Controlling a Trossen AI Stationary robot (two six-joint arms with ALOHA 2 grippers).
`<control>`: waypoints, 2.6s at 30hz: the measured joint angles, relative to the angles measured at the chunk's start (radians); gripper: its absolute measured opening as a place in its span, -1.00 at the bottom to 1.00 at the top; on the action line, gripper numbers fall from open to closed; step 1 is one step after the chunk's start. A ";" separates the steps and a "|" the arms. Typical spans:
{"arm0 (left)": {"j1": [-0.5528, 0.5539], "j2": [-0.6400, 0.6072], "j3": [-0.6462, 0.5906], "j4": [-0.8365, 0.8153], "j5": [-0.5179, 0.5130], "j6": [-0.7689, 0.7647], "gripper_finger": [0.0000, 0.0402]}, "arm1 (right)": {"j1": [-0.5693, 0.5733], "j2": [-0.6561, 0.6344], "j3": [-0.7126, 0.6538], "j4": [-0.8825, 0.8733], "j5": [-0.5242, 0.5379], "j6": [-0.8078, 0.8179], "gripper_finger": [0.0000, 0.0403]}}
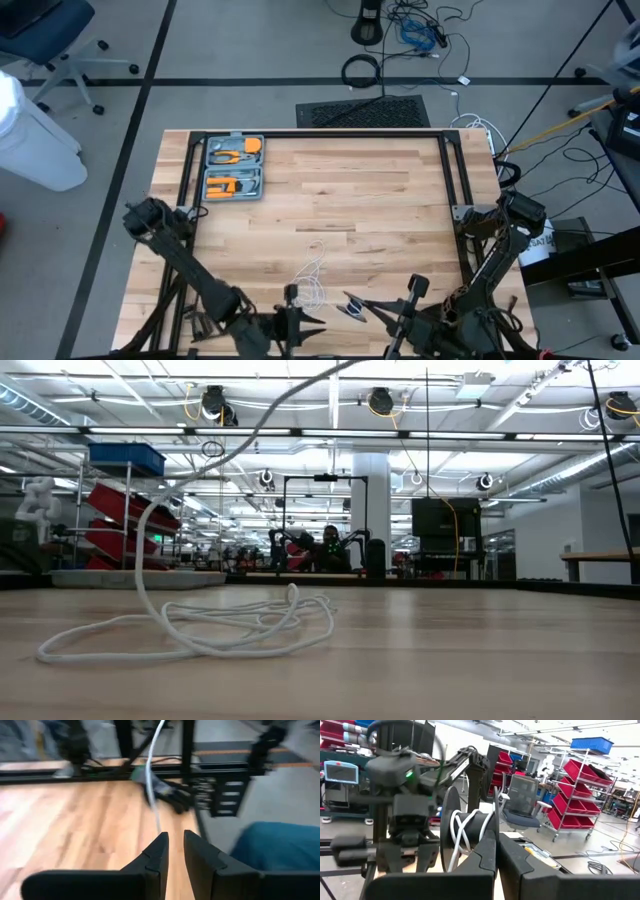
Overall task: Coil cords
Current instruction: Coil the white wire on the spool
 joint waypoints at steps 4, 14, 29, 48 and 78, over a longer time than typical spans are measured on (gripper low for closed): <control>-0.036 0.090 0.000 0.102 -0.166 0.028 -0.67 | 0.000 0.000 0.000 0.001 0.000 -0.002 -1.00; -0.031 0.235 0.000 0.255 -0.218 0.049 -0.31 | 0.000 0.000 0.000 -0.001 -0.040 0.005 -1.00; 0.006 0.243 0.000 0.311 -0.302 0.390 -0.14 | 0.000 0.000 0.000 -0.001 -0.050 0.004 -1.00; 0.024 0.243 0.000 0.414 -0.180 0.393 -0.14 | 0.000 0.000 0.000 -0.002 -0.051 -0.003 -1.00; 0.003 0.238 0.000 0.423 -0.253 0.394 -0.98 | 0.000 0.000 0.000 -0.001 -0.051 -0.003 -1.00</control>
